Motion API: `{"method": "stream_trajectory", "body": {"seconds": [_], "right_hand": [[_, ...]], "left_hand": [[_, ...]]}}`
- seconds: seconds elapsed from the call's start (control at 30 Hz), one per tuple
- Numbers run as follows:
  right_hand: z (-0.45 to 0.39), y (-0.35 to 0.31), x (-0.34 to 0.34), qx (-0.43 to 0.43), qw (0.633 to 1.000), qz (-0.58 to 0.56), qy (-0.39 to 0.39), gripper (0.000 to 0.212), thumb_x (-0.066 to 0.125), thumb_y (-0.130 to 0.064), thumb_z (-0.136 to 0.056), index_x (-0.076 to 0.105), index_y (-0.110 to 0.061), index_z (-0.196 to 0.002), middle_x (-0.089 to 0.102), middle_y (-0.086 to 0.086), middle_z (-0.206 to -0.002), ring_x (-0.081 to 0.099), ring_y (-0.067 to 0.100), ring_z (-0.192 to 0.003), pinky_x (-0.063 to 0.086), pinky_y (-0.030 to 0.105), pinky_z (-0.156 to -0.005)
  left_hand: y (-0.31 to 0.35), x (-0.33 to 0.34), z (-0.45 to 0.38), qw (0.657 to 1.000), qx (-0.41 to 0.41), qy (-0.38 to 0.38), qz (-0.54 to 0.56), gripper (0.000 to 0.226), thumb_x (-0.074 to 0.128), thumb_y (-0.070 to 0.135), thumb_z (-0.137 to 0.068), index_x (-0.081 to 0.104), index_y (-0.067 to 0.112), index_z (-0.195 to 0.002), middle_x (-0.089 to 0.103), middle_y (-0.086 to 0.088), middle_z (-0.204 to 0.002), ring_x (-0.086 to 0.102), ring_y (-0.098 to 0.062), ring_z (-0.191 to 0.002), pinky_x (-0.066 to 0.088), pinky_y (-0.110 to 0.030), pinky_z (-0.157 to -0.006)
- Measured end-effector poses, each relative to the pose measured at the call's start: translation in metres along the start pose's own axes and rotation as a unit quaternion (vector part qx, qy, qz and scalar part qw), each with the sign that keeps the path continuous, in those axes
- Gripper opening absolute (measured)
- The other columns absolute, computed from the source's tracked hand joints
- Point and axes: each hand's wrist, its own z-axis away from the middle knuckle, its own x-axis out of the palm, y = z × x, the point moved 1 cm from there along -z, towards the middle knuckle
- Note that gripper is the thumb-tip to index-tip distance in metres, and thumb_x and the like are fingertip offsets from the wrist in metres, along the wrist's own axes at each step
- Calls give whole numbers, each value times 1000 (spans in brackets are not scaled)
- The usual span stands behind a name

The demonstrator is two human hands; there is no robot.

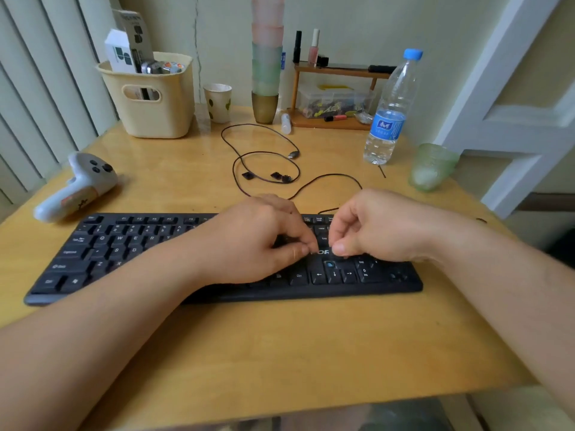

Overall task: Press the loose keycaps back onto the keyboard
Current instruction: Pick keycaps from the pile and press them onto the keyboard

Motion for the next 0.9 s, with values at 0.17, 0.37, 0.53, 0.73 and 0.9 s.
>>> {"method": "stream_trajectory", "body": {"seconds": [0.17, 0.37, 0.53, 0.73, 0.9], "right_hand": [[9, -3, 10, 16, 999, -17, 22, 10, 82, -28, -87, 77, -29, -78, 73, -9, -75, 63, 10, -71, 47, 28, -66], [10, -10, 15, 27, 999, 14, 26, 12, 82, -28, -87, 76, -27, -77, 67, -10, -74, 60, 11, -66, 46, 26, -63], [9, -9, 14, 29, 999, 8, 25, 13, 80, -25, -89, 76, -25, -77, 58, -11, -65, 53, 10, -61, 41, 24, -59], [8, -17, 12, 27, 997, 69, 18, 14, 82, -26, -87, 74, -25, -75, 60, -11, -62, 55, 9, -62, 38, 24, -57], [1, -22, 9, 37, 995, 97, 7, 23, 87, -28, -82, 67, -21, -74, 62, -7, -70, 57, 13, -67, 42, 26, -61]], "left_hand": [[-3, 1, 0, 1000, -3, -19, 4, 25, 63, 41, -91, 77, 46, -111, 57, 17, -95, 49, 0, -102, 43, -24, -94], [-5, 0, 0, 999, -24, -20, 14, 30, 59, 46, -86, 77, 47, -109, 56, 16, -95, 49, -3, -102, 45, -30, -97], [-7, 0, 1, 999, -16, -23, 16, 26, 64, 44, -87, 77, 46, -110, 56, 16, -95, 48, -5, -101, 41, -26, -93], [-3, 3, 0, 1000, -2, -27, 9, 32, 61, 48, -84, 77, 45, -111, 56, 15, -95, 48, -2, -100, 34, -10, -90], [1, 3, -1, 1000, 9, -27, 8, 33, 61, 46, -84, 78, 44, -112, 56, 13, -93, 48, -5, -98, 29, -5, -89]]}}
